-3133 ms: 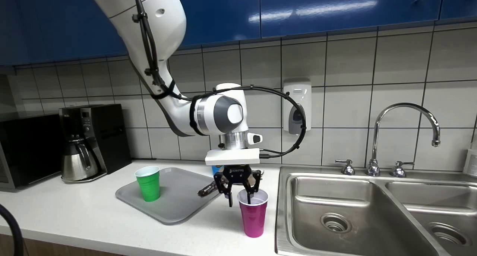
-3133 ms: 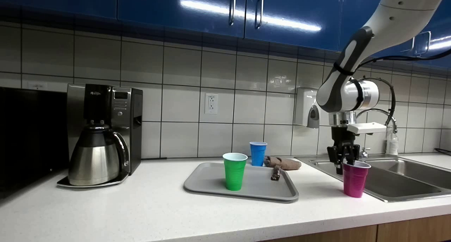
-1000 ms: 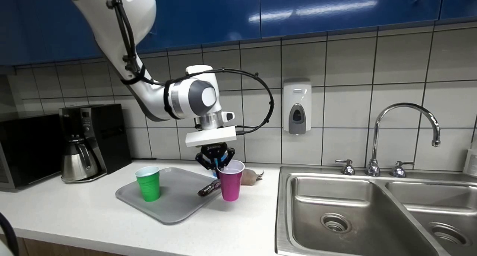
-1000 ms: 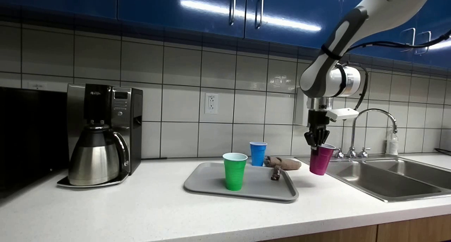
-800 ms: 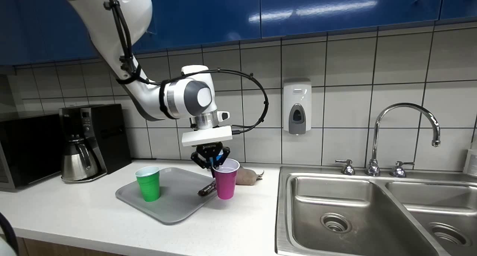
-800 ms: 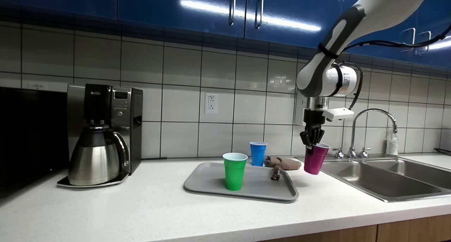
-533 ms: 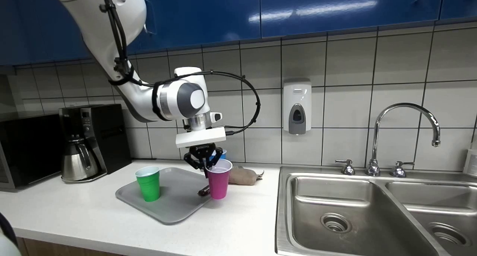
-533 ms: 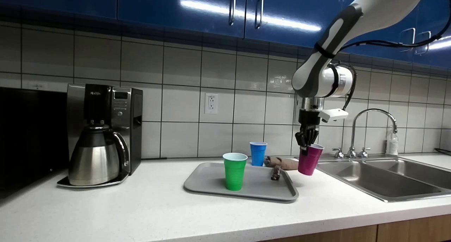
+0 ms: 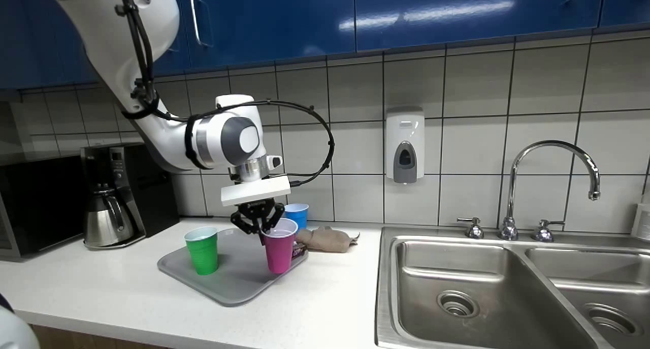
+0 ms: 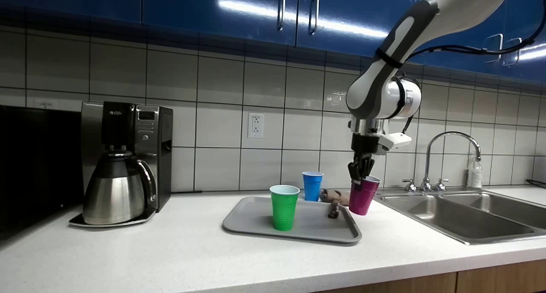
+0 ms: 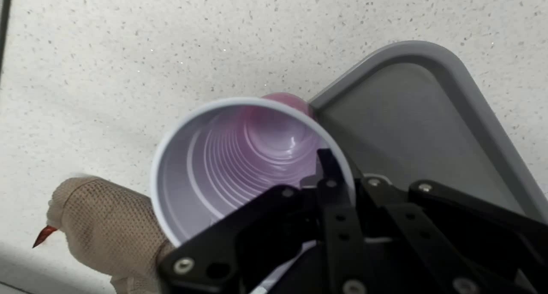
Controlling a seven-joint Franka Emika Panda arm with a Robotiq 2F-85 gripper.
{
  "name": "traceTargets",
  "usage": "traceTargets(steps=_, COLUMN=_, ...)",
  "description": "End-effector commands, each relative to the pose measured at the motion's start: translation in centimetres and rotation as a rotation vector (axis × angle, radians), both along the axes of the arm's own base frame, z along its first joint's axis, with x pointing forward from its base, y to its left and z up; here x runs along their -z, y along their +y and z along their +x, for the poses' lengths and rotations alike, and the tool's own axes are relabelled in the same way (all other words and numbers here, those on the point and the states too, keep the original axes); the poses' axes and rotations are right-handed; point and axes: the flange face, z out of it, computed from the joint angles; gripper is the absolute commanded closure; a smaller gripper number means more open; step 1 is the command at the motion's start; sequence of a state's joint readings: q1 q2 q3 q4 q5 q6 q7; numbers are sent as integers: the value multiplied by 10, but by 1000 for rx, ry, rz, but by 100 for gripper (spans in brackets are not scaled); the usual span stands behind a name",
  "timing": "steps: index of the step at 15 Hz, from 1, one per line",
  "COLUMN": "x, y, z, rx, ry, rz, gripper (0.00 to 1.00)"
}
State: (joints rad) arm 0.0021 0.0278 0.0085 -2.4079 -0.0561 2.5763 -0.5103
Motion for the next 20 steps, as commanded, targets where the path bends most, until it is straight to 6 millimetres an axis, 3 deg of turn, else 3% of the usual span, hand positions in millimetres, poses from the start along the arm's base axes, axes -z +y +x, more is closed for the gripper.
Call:
traceTargets(steps=1, x=-3, y=15, z=-18, rx=-67, ry=-22, rz=6, gripper=99)
traceTargets(steps=12, x=16, y=59, z=-34, rx=-163, ry=-46, rz=-3, gripper=99)
traceTargets(steps=20, x=16, y=76, z=-32, rx=-246, ry=-49, rz=-58, gripper=99)
